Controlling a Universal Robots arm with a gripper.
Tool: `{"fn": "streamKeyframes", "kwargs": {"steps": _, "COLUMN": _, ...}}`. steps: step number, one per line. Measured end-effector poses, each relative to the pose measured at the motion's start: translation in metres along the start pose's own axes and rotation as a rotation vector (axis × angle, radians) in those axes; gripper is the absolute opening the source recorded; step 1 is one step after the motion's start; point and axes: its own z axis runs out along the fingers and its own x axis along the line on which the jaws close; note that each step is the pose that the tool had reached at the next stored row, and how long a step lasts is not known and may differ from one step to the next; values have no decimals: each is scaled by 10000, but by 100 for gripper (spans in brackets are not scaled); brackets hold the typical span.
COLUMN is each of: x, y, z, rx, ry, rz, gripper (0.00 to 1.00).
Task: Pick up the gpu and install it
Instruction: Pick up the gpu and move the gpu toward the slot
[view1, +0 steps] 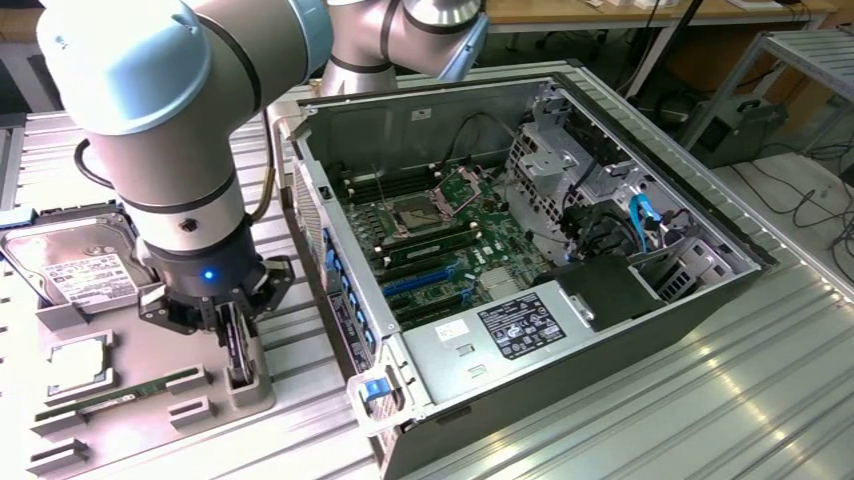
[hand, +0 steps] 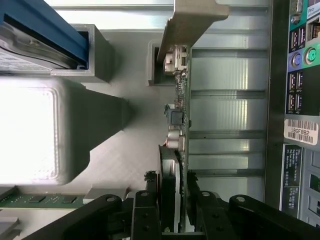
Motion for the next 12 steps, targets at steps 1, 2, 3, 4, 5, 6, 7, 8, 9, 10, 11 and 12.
{"fn": "streamKeyframes", "kwargs": {"steps": 1, "x": -1, "y": 5, "z": 0, "rx": -1, "ry": 1, "rz": -1, "gripper": 35}}
{"fn": "streamKeyframes", "kwargs": {"steps": 2, "x": -3, "y": 9, "z": 2, "rx": -8, "ry": 0, "rz": -1, "gripper": 35}}
{"fn": "streamKeyframes", "kwargs": {"steps": 3, "x": -3, "y": 10, "z": 2, "rx": -24, "ry": 1, "rz": -2, "gripper": 35}}
{"fn": "streamKeyframes", "kwargs": {"steps": 4, "x": -3, "y": 10, "z": 3, "rx": -57, "ry": 3, "rz": 0, "gripper": 35}}
{"fn": "streamKeyframes", "kwargs": {"steps": 5, "x": -4, "y": 10, "z": 4, "rx": -144, "ry": 2, "rz": 1, "gripper": 35}}
{"fn": "streamKeyframes", "kwargs": {"steps": 6, "x": -4, "y": 11, "z": 5, "rx": -215, "ry": 2, "rz": 3, "gripper": 35}}
{"fn": "streamKeyframes", "kwargs": {"steps": 7, "x": -4, "y": 11, "z": 5, "rx": -261, "ry": 3, "rz": 4, "gripper": 35}}
{"fn": "streamKeyframes", "kwargs": {"steps": 8, "x": -4, "y": 11, "z": 5, "rx": -264, "ry": 2, "rz": 4, "gripper": 35}}
{"fn": "streamKeyframes", "kwargs": {"steps": 9, "x": -4, "y": 11, "z": 5, "rx": -264, "ry": 2, "rz": 4, "gripper": 35}}
{"fn": "streamKeyframes", "kwargs": {"steps": 10, "x": -4, "y": 11, "z": 6, "rx": -262, "ry": 2, "rz": 4, "gripper": 35}}
{"fn": "streamKeyframes", "kwargs": {"steps": 11, "x": -4, "y": 11, "z": 6, "rx": -261, "ry": 2, "rz": 4, "gripper": 35}}
{"fn": "streamKeyframes", "kwargs": {"steps": 12, "x": -4, "y": 11, "z": 5, "rx": -259, "ry": 1, "rz": 4, "gripper": 35}}
